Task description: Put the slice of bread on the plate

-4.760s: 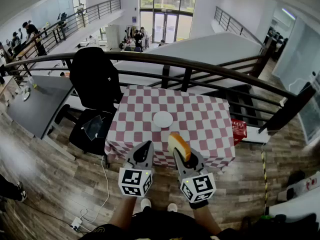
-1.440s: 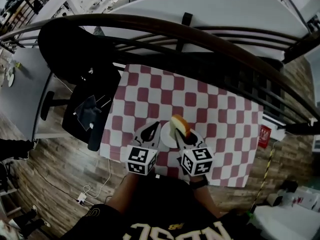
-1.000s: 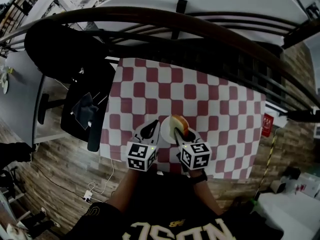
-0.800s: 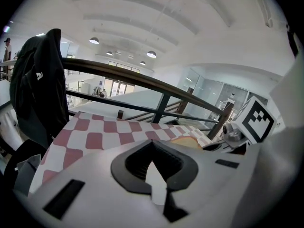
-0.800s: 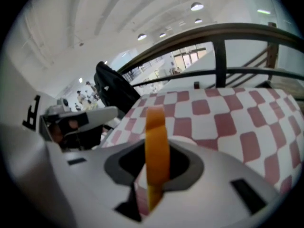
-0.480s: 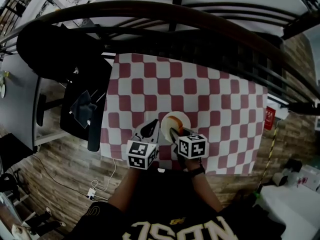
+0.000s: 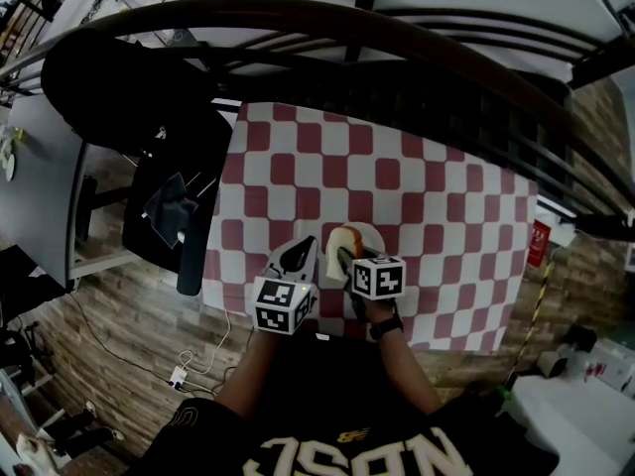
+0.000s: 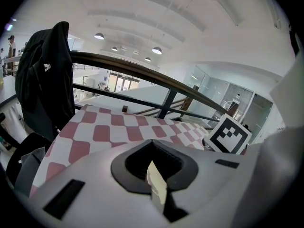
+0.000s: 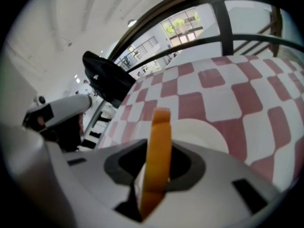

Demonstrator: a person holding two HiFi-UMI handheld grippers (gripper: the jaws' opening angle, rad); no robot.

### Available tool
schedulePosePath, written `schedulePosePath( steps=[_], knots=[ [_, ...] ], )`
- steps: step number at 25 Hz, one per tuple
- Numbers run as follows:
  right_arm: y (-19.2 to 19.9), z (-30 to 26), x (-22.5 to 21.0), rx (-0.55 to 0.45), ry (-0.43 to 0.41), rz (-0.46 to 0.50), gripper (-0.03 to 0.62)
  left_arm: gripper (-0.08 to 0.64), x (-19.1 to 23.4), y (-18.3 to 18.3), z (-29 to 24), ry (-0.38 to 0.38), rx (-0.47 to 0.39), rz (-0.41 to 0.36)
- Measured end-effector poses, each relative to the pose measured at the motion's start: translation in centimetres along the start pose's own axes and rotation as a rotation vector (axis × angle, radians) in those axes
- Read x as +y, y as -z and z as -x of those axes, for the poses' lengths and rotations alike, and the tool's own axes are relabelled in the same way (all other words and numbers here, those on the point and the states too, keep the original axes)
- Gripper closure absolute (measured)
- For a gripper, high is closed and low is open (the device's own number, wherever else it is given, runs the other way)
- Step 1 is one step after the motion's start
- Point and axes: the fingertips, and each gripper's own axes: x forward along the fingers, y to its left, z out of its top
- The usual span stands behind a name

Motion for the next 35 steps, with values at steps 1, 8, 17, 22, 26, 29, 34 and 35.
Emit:
schedulePosePath(
  steps=[1,8,17,22,26,29,34,35],
  knots=[
    [0.0,0.0,-0.2,0.002,0.013,0.009,0.491,0.541,0.0,0.0,0.0,0.001,0.0,0.001],
    [-0.2,0.0,-1.8,0.001,0.107,0.096,0.445,0.541,-0.3,0.2,0.0,0.002,-0.002,-0.001],
    [-1.3,2.2,-4.9,-0.027,0.348,0.223,0.311,0.541,-1.0,-0.6,0.4,0.005,-0.026,-0.015],
    [-3.2,4.2,-3.5,-0.138,0.313,0.246,0.311,0.541,-1.8,-2.0,0.9,0.011,-0.064,-0.037],
    [-5.6,7.0,-0.6,-0.237,0.245,0.275,0.313,0.541,-2.7,-3.8,1.6,0.017,-0.11,-0.063],
    [-6.9,9.2,1.9,-0.333,0.166,0.286,0.321,0.541,-3.2,-5.2,2.3,0.016,-0.151,-0.076],
    [-8.4,13.2,4.7,-0.454,0.147,0.33,0.391,0.541,-3.9,-8.2,3.7,0.014,-0.229,-0.109],
    [-8.7,14.0,5.1,-0.474,0.148,0.34,0.413,0.541,-4.1,-8.8,4.0,0.015,-0.245,-0.117]
  ],
)
